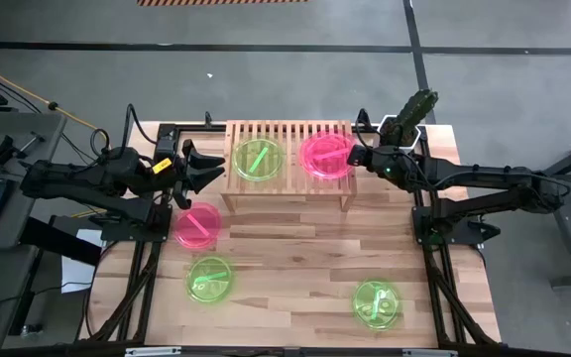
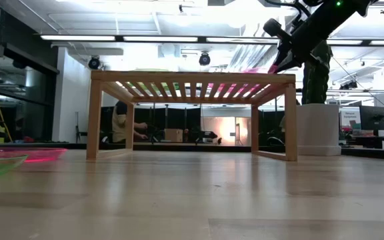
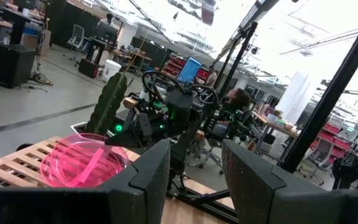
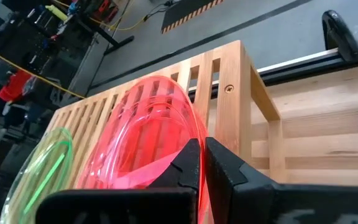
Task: Place and stack plates onto a shelf
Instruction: Stack the right pink transparent plate on top of the pink transparent plate on the shelf, then stack the left green transparent plate on top of the green transparent plate on the shelf
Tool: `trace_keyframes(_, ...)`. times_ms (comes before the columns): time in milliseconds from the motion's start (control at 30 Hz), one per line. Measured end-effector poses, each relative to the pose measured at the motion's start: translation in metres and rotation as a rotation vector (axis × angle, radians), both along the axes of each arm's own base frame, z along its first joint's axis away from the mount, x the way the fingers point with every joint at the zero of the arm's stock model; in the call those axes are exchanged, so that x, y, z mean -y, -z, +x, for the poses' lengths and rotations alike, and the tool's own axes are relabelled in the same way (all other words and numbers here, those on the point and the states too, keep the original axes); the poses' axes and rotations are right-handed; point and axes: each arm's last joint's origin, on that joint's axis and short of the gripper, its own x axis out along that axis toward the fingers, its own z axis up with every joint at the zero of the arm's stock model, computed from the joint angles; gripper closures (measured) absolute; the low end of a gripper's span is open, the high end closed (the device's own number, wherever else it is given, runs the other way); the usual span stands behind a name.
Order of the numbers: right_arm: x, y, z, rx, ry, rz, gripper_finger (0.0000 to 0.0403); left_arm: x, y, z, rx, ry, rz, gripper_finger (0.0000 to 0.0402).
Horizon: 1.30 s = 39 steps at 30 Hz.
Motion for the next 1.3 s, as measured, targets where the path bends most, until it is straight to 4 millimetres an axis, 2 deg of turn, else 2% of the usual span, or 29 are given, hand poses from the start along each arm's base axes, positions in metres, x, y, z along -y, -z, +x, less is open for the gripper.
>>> trace_keyframes(133,0.000,-0.001,0.001,0.019,-0.024,0.012,0.0401,0.000,0.000,0.000,0.000,0.000,0.000,0.0264)
trace_keyframes(233,0.000,-0.003,0.003,0.037,-0.030,0.005,0.0385,0.000,0.000,0.000,0.000,0.000,0.001,0.0264)
trace_keyframes(333,0.000,-0.005,0.004,0.046,-0.038,-0.017,0.0345,0.000,0.000,0.000,0.000,0.000,0.000,0.0264)
trace_keyframes(600,0.000,-0.006,0.004,0.000,-0.066,-0.064,0.0207,0.000,0.000,0.000,0.000,0.000,0.001,0.0264)
trace_keyframes(733,0.000,-0.012,-0.001,0.004,-0.085,-0.099,0.0168,0.000,0.000,0.000,0.000,0.000,0.001,0.0264)
trace_keyframes(900,-0.007,-0.038,-0.013,0.123,-0.196,-0.195,0.0160,0.000,0.000,0.000,0.000,0.000,0.001,0.0264)
trace_keyframes(1067,-0.027,-0.061,-0.017,0.300,-0.553,-0.278,0.0160,0.000,0.000,0.000,0.000,0.000,0.001,0.0264)
trace_keyframes(1167,-0.042,-0.066,-0.014,0.354,-0.718,-0.285,0.0160,0.000,0.000,0.000,0.000,0.000,0.001,0.0264)
trace_keyframes(1300,-0.057,-0.064,-0.011,0.335,-0.796,-0.306,0.0160,0.000,0.000,0.000,0.000,-0.003,0.001,0.0264)
